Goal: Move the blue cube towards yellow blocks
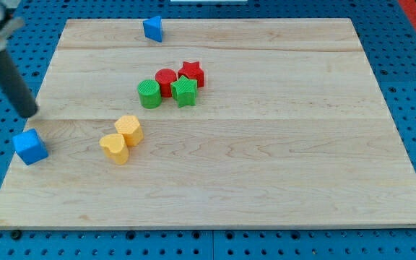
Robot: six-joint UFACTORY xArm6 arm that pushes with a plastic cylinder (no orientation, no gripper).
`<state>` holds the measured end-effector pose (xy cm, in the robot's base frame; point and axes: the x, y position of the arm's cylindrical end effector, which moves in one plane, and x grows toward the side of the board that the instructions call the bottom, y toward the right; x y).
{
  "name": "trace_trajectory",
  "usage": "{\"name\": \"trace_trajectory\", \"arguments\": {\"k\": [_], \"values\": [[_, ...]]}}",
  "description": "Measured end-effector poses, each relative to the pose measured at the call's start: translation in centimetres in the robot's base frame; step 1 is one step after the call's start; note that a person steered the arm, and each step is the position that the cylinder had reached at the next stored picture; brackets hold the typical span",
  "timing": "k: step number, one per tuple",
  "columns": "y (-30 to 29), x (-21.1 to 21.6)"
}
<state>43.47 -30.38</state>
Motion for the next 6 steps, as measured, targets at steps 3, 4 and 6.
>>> {"name": "trace_trajectory", "arguments": {"k": [3,4,6], "values": [[2.1,8.5],[2.6,8.4],[2.0,12.3]]}}
